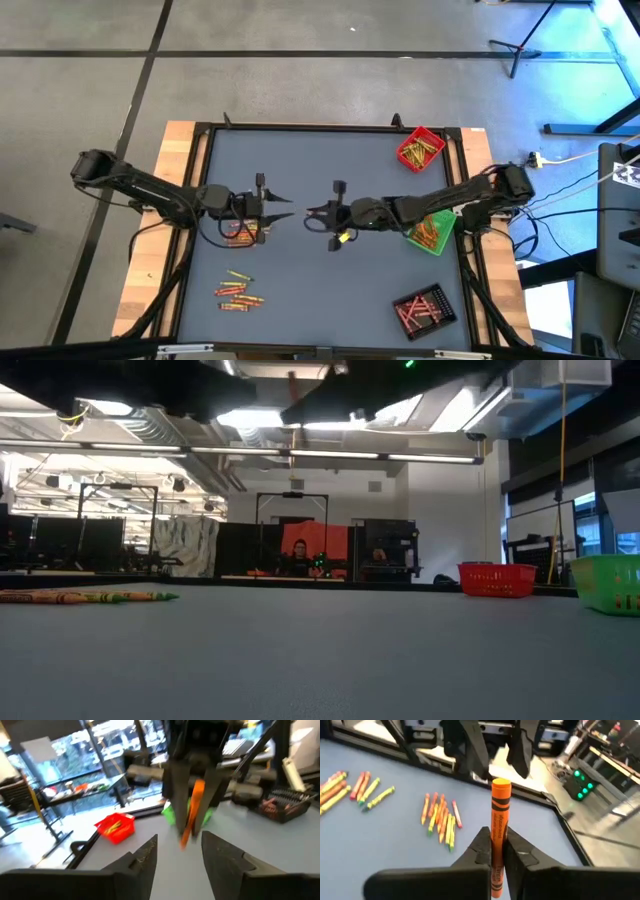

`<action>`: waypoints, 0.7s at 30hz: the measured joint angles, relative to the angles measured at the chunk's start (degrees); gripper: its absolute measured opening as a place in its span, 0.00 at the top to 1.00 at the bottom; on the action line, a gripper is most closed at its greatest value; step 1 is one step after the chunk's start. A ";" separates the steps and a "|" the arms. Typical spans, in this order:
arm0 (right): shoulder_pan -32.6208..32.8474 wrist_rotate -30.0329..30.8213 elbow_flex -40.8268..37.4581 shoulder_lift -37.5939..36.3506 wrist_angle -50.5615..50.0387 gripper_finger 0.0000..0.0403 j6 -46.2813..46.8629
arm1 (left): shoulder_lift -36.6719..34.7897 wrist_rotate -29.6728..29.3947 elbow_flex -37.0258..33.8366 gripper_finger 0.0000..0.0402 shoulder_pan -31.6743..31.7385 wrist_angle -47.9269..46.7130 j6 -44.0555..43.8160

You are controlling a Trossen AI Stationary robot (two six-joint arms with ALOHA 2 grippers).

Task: Sort crayons
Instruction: Put the orange crayon into the green bin

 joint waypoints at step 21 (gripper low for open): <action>13.84 0.23 0.00 -22.50 -60.76 0.93 44.34 | -4.05 -4.44 0.00 0.65 -0.34 -7.65 0.10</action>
